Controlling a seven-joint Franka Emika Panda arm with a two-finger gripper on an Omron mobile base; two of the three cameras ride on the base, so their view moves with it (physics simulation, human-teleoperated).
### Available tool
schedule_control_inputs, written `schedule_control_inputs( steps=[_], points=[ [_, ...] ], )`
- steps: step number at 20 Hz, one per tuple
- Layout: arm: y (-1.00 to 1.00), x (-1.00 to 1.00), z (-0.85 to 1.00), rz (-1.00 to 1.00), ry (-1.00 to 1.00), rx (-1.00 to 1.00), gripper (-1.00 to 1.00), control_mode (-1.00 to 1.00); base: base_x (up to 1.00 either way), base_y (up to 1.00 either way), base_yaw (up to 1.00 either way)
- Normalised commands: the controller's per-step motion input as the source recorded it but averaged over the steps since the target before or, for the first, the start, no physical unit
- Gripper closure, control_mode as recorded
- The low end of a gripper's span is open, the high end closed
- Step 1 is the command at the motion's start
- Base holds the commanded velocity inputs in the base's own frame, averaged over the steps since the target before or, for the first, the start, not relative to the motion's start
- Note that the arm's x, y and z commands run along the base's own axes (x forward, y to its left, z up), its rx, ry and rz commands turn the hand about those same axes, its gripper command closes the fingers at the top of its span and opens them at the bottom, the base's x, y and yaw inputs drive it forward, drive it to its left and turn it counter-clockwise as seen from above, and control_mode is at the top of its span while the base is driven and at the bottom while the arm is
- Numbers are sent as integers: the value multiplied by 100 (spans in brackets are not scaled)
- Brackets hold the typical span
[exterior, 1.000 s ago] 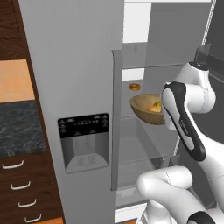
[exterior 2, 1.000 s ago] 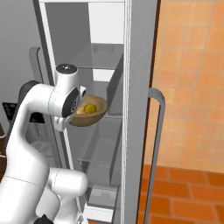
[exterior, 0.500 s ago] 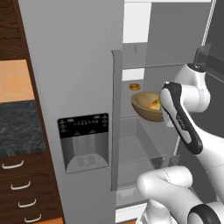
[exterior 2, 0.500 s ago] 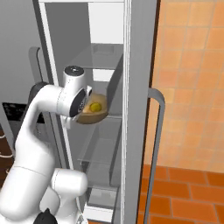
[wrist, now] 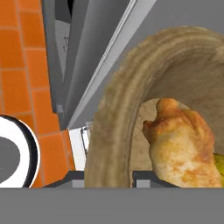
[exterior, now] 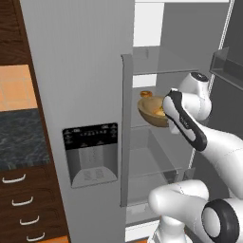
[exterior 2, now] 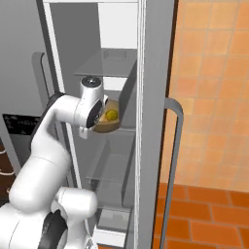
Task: Pick the chicken drumstick and lemon from their plates and place them in the bowl. Then put the bowl in the fridge.
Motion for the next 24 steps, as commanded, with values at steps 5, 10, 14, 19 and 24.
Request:
schedule_control_inputs(
  steps=[5, 10, 14, 19, 24],
  points=[
    [-14, 59, -23, 0, 0, 0, 100, -100, 0, 0, 0],
    [-1, 77, -21, -2, 0, 0, 100, -100, 0, 0, 0],
    [0, 62, -29, -2, 0, 0, 100, -100, 0, 0, 0],
    [-3, 55, -26, 0, 0, 0, 100, -100, 0, 0, 0],
    [-11, 60, -20, 0, 0, 0, 100, -100, 0, 0, 0]
  ],
)
